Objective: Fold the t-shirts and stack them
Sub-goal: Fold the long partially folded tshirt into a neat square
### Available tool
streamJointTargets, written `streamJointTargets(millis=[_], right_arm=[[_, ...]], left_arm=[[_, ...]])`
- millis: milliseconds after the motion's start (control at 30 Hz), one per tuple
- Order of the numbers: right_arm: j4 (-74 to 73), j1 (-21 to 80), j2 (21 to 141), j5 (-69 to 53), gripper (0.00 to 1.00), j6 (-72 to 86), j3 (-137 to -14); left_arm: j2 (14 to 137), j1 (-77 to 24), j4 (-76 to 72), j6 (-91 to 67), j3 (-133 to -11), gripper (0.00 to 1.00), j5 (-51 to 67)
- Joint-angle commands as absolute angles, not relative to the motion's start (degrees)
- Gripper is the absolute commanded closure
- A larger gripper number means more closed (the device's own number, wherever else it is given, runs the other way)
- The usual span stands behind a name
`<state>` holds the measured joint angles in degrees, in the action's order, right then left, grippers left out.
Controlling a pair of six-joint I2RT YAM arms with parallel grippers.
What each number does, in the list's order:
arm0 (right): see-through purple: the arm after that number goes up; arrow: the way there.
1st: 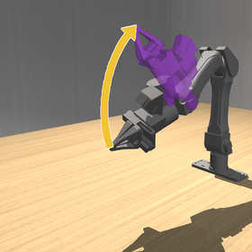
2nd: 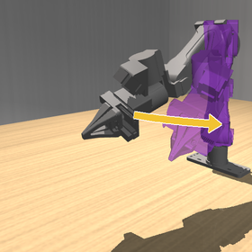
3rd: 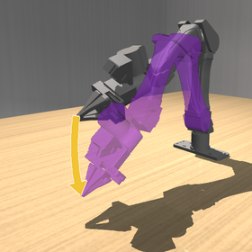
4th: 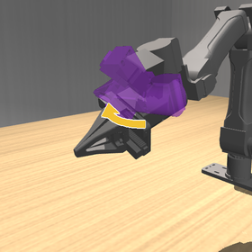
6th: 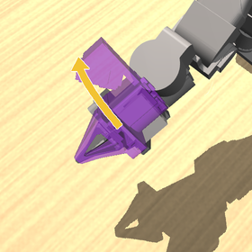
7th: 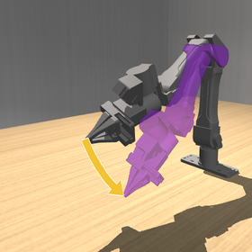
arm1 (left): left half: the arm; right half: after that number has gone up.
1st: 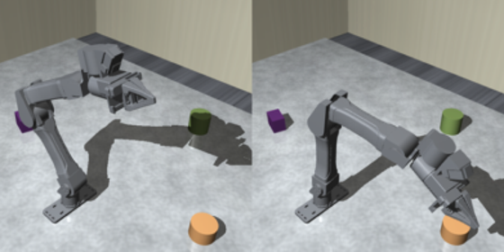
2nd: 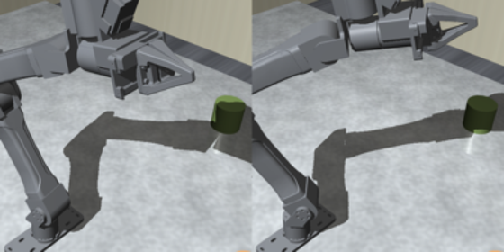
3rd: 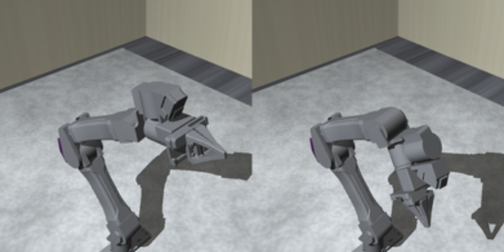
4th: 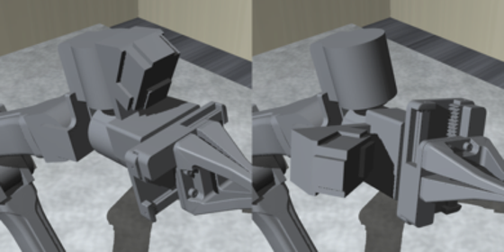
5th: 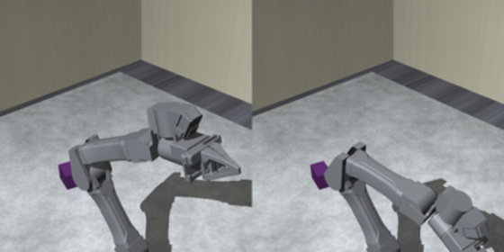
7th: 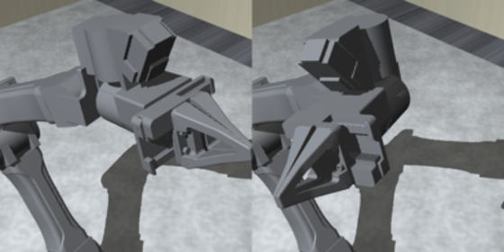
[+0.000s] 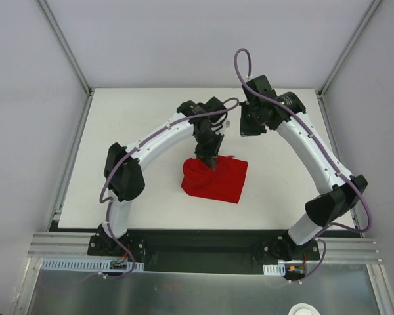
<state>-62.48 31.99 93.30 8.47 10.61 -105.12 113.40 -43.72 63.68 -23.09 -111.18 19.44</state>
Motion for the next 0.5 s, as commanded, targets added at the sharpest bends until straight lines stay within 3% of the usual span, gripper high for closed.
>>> streamJointTargets(millis=[0, 400, 433, 467], right_arm=[[-63.46, 30.5, 87.9, 10.19, 1.0, 10.02, -105.21], [-63.29, 28.13, 81.92, 10.29, 1.0, 9.93, -99.15], [-63.19, 27.95, 81.57, 10.11, 0.99, 10.02, -98.44], [-62.93, 27.78, 81.3, 9.93, 0.99, 10.02, -97.31]], left_arm=[[117.67, -46.23, 65.13, -21.88, -117.75, 1.0, 22.41], [132.97, -47.29, 65.65, -26.19, -135.17, 1.0, 25.39], [134.81, -47.46, 65.65, -26.19, -135.44, 0.93, 28.1], [135.61, -47.72, 66.0, -25.93, -135.35, 0.74, 29.34]])
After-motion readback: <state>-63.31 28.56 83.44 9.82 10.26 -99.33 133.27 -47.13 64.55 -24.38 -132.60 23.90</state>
